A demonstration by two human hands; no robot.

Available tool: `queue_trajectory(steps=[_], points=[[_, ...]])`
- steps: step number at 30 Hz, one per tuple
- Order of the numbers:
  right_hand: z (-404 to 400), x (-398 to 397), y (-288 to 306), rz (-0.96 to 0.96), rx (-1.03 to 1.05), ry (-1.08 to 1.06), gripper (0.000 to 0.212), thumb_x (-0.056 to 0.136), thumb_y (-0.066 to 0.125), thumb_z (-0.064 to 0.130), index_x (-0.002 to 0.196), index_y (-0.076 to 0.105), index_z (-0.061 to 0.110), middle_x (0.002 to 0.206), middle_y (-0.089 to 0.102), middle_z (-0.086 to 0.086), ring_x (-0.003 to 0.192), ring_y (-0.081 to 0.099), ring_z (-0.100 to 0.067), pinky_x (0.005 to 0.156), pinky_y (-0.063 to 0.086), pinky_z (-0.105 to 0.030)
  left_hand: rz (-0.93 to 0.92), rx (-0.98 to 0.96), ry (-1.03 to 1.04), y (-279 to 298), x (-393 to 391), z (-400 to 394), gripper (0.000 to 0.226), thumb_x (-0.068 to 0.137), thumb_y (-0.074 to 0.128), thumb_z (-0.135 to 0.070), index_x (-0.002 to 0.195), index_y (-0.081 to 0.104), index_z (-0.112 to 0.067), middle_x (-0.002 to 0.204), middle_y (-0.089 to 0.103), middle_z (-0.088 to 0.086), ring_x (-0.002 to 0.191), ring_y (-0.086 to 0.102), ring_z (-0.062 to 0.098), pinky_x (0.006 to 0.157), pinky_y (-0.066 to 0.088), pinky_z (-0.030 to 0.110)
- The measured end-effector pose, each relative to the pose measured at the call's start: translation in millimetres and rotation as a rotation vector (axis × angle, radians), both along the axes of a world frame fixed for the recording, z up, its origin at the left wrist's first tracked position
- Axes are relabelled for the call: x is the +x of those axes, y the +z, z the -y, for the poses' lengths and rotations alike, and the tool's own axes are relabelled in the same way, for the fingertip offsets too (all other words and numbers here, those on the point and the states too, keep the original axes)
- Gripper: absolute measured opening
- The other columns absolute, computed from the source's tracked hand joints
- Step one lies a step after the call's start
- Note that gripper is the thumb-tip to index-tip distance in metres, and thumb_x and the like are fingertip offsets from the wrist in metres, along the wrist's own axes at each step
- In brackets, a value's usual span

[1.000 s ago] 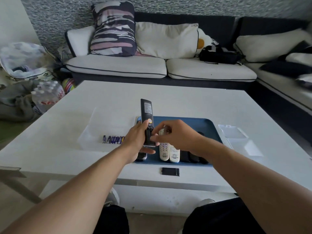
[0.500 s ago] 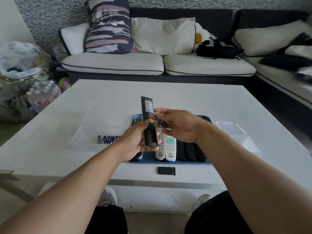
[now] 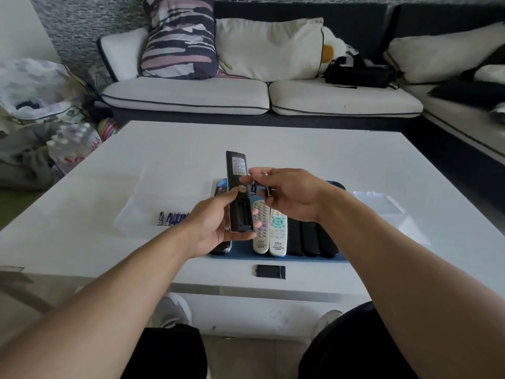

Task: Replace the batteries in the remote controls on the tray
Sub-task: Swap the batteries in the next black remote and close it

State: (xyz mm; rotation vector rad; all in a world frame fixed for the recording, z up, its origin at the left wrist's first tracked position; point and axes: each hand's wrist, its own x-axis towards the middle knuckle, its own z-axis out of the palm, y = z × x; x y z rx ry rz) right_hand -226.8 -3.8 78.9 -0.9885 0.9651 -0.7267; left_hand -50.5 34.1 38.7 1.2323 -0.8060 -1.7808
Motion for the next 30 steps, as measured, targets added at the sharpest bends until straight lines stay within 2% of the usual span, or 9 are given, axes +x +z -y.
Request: queue_trajectory(steps=[4, 7, 8, 13, 17, 20, 23, 26, 30], points=[[-3, 3, -3, -0.173, -0.103, 0.028, 0.014, 0.097, 0.063, 0.017, 0.109, 0.067, 0.011, 0.106, 0.076, 0.001, 0.061, 0.039, -0.006, 0.060, 0.036, -0.019, -0.028, 0.004, 0.017, 2, 2, -1, 0.034, 0.103, 0.051, -0.037, 0.125, 0.065, -0.014, 0.114, 0.072, 0.024, 0.107, 0.069, 0.045, 0.065, 0.063, 0.043], [-9, 7, -3, -0.308, -0.223, 0.000, 0.013, 0.090, 0.073, 0.019, 0.101, 0.073, 0.013, 0.068, 0.064, 0.012, 0.057, 0.037, -0.007, 0.057, 0.036, -0.020, -0.045, 0.010, 0.032, 2, 4, -1, 0.038, 0.102, 0.052, -0.037, 0.125, 0.063, -0.009, 0.113, 0.072, 0.023, 0.108, 0.068, 0.045, 0.064, 0.063, 0.043], [-10, 9, -2, -0.353, -0.279, 0.006, 0.013, 0.089, 0.075, 0.021, 0.099, 0.075, 0.014, 0.064, 0.060, 0.013, 0.057, 0.038, -0.008, 0.055, 0.036, -0.019, -0.051, 0.009, 0.032, 2, 4, -2, 0.039, 0.102, 0.052, -0.038, 0.125, 0.063, -0.008, 0.111, 0.073, 0.023, 0.107, 0.069, 0.045, 0.064, 0.064, 0.043], [-13, 16, -6, -0.448, -0.444, -0.003, 0.018, 0.088, 0.077, 0.019, 0.103, 0.076, 0.011, 0.058, 0.058, 0.016, 0.052, 0.052, 0.002, 0.047, 0.038, -0.008, -0.094, -0.008, 0.026, 3, 6, -2, 0.042, 0.103, 0.050, -0.039, 0.127, 0.065, -0.009, 0.116, 0.071, 0.022, 0.109, 0.068, 0.044, 0.065, 0.063, 0.044], [-15, 18, -8, -0.470, -0.416, 0.021, 0.017, 0.086, 0.079, 0.023, 0.100, 0.078, 0.016, 0.059, 0.056, 0.015, 0.047, 0.049, 0.004, 0.046, 0.037, -0.008, -0.130, -0.033, -0.002, 4, 10, -2, 0.044, 0.104, 0.047, -0.040, 0.131, 0.063, -0.009, 0.117, 0.070, 0.022, 0.102, 0.069, 0.043, 0.070, 0.063, 0.045], [-15, 20, -10, -0.500, -0.426, 0.033, 0.014, 0.082, 0.082, 0.028, 0.095, 0.079, 0.024, 0.068, 0.053, 0.003, 0.051, 0.043, -0.001, 0.046, 0.035, -0.013, -0.126, -0.047, -0.011, 4, 12, -2, 0.043, 0.103, 0.051, -0.039, 0.132, 0.062, -0.009, 0.113, 0.072, 0.019, 0.104, 0.069, 0.044, 0.072, 0.063, 0.046], [-12, 21, -13, -0.511, -0.461, -0.006, 0.024, 0.077, 0.086, 0.028, 0.097, 0.074, 0.023, 0.059, 0.041, 0.006, 0.048, 0.033, -0.006, 0.044, 0.030, -0.015, -0.111, -0.057, -0.015, 4, 13, -2, 0.041, 0.100, 0.057, -0.036, 0.130, 0.062, -0.008, 0.104, 0.072, 0.017, 0.109, 0.068, 0.044, 0.076, 0.063, 0.048], [-8, 20, -15, -0.565, -0.498, -0.011, 0.037, 0.070, 0.090, 0.029, 0.099, 0.069, 0.018, 0.061, 0.045, 0.010, 0.043, 0.039, 0.000, 0.043, 0.031, -0.010, -0.061, -0.088, -0.046, 3, 14, -3, 0.034, 0.102, 0.056, -0.028, 0.128, 0.062, -0.007, 0.101, 0.074, 0.014, 0.104, 0.071, 0.037, 0.081, 0.062, 0.048], [-9, 23, -16, -0.669, -0.581, 0.067, 0.038, 0.066, 0.092, 0.033, 0.089, 0.064, 0.022, 0.066, 0.049, 0.008, 0.049, 0.041, 0.000, 0.047, 0.033, -0.011, -0.003, -0.093, -0.074, 2, 15, -3, 0.029, 0.101, 0.051, -0.014, 0.126, 0.063, -0.005, 0.098, 0.073, 0.015, 0.103, 0.071, 0.039, 0.078, 0.062, 0.051]])
